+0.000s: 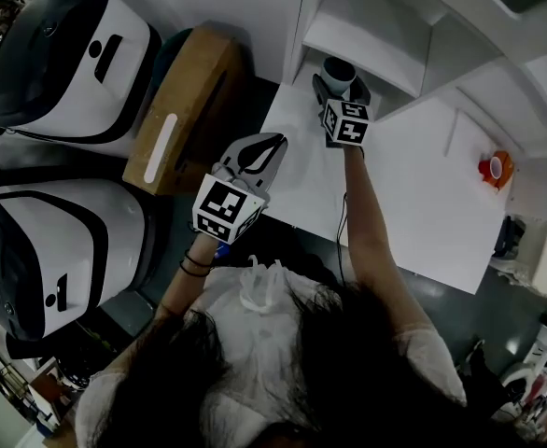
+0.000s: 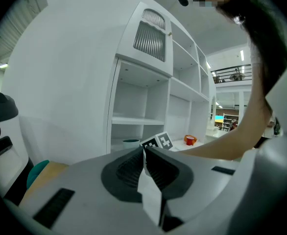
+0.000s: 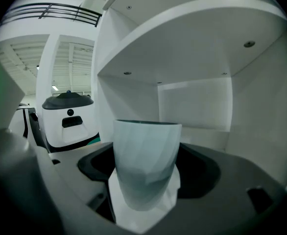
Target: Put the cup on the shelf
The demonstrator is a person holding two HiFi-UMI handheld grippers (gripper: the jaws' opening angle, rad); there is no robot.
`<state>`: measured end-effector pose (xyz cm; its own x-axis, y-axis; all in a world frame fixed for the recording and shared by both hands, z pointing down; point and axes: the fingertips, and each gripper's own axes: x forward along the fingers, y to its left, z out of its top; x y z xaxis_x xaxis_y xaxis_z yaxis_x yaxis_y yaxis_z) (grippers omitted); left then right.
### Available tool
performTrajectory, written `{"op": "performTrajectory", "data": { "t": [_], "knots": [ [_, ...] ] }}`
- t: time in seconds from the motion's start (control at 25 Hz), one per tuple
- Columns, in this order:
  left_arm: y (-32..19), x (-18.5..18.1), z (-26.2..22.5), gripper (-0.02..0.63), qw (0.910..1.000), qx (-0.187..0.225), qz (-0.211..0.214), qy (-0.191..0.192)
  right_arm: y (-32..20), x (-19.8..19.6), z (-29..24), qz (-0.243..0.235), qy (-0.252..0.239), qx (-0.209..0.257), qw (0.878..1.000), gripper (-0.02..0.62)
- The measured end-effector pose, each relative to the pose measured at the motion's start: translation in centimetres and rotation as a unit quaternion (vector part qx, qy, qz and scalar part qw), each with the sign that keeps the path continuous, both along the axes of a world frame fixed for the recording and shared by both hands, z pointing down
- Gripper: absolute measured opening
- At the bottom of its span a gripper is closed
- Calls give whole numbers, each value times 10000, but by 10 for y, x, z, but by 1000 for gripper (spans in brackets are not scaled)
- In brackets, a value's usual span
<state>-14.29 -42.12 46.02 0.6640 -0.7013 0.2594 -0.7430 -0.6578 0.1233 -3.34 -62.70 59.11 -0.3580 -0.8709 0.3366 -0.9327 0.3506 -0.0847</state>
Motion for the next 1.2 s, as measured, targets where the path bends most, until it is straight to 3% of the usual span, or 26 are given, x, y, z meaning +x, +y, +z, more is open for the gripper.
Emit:
{"op": "performTrajectory", "data": {
  "t": [0.52, 1.2],
  "knots": [
    [3, -9, 16, 23, 9998, -203, -49, -39, -54, 0, 16, -8, 364, -177, 9992, 360],
    [7, -31, 19, 23, 9992, -205, -347, -26, -36, 6, 22, -104, 342, -197, 9992, 360]
  ]
}}
